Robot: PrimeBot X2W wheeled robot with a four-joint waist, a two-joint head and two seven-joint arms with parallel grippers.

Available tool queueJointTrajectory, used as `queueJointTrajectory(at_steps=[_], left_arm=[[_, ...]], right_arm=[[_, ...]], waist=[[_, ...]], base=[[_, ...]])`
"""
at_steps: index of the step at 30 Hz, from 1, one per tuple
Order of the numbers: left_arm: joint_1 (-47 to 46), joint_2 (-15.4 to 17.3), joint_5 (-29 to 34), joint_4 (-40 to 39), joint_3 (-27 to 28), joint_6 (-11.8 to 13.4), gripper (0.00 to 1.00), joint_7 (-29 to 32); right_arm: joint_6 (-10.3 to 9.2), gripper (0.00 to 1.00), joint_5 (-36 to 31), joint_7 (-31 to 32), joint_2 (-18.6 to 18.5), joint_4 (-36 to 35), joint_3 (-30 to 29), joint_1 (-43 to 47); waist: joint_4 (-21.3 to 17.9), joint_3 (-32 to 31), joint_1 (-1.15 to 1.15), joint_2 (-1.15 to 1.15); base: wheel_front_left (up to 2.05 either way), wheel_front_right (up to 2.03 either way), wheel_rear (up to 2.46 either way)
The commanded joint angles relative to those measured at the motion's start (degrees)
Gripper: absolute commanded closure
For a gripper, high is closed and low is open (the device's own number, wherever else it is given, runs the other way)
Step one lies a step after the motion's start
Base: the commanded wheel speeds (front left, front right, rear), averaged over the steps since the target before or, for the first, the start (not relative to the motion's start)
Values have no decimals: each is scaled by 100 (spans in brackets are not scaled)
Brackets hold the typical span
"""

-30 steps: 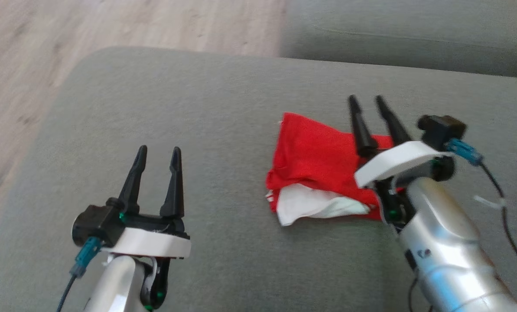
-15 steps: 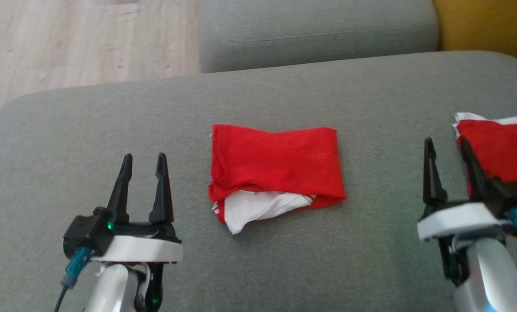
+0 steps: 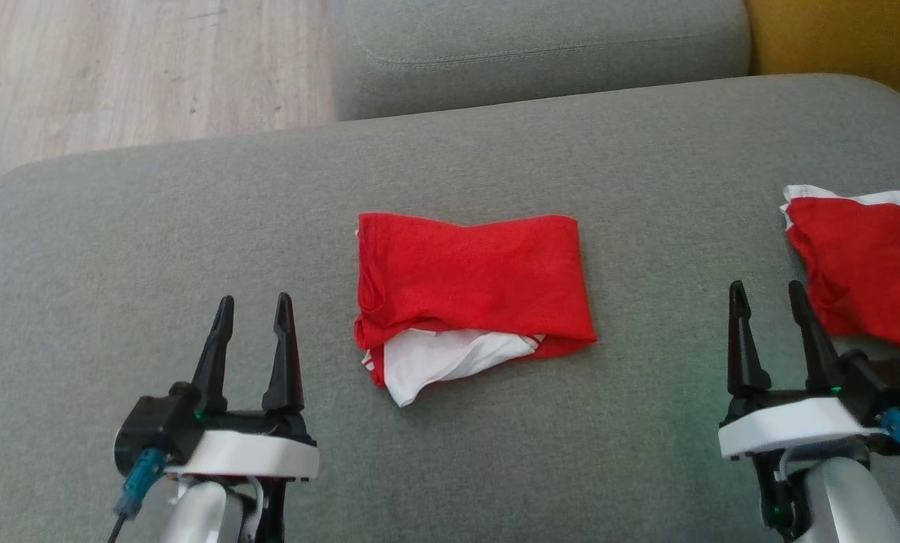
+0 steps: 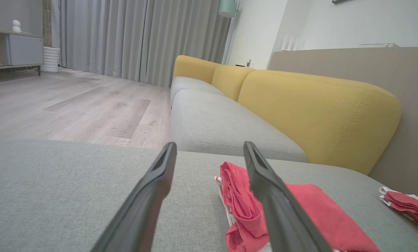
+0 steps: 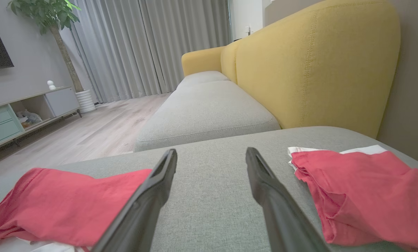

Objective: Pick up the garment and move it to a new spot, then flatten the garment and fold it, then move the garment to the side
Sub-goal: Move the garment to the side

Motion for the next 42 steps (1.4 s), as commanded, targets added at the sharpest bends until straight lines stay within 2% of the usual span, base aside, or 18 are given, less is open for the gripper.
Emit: queueJointTrajectory(at_steps=[1, 6, 13, 18, 24, 33, 34, 35, 36, 39, 42], left_arm=[[-251, 10, 38, -147, 181, -12, 0, -35], [-324, 1, 54, -168, 143, -54, 0, -35], [-564, -5, 105, -212, 46, -82, 0, -36], [-802, -7, 122, -170, -96, -110, 0, -36], [-943, -8, 84, -125, -223, -102, 0, -36], [-969, -9, 39, -128, -238, -53, 0, -36], [-962, -9, 41, -122, -226, -52, 0, -36], [-962, -9, 41, -122, -226, -52, 0, -36], [-956, -9, 44, -114, -214, -52, 0, -36], [-946, -9, 58, -105, -178, -51, 0, -36], [-911, -9, 70, -110, -129, -51, 0, -36]], right_arm=[[-4, 0, -12, -63, -25, -222, 141, -227], [-4, 0, -71, -63, -24, -188, 151, -320], [-4, 0, 14, 134, -24, 154, 312, -909], [-4, 0, 430, 385, -24, 874, 672, -1512], [-4, 0, 540, 720, -24, 2047, 943, -2040], [-4, 2, 941, 975, -24, 3190, 1547, -2340], [-4, 61, 969, 957, -24, 3259, 1641, -2359], [-4, 61, 969, 957, -24, 3259, 1641, -2359], [-4, 100, 973, 931, -24, 3329, 1726, -2380], [-4, 100, 947, 731, -24, 3482, 1814, -2491], [-4, 100, 622, 435, -24, 3616, 1746, -2653]], waist=[[53, 15, 0, 0], [201, 152, 0, 0], [504, 711, 0, 0], [776, 1070, 0, 0], [1015, 1172, 0, 0], [1112, 1098, 0, 0], [1101, 1076, 0, 0], [1101, 1076, 0, 0], [1086, 1050, 0, 0], [1023, 970, 0, 0], [915, 880, 0, 0]], base=[[0, 0, 0], [0, 0, 0], [0, 0, 0], [0, 0, 0], [0, 0, 0], [0, 0, 0], [0, 0, 0], [0, 0, 0], [0, 0, 0], [0, 0, 0], [0, 0, 0]])
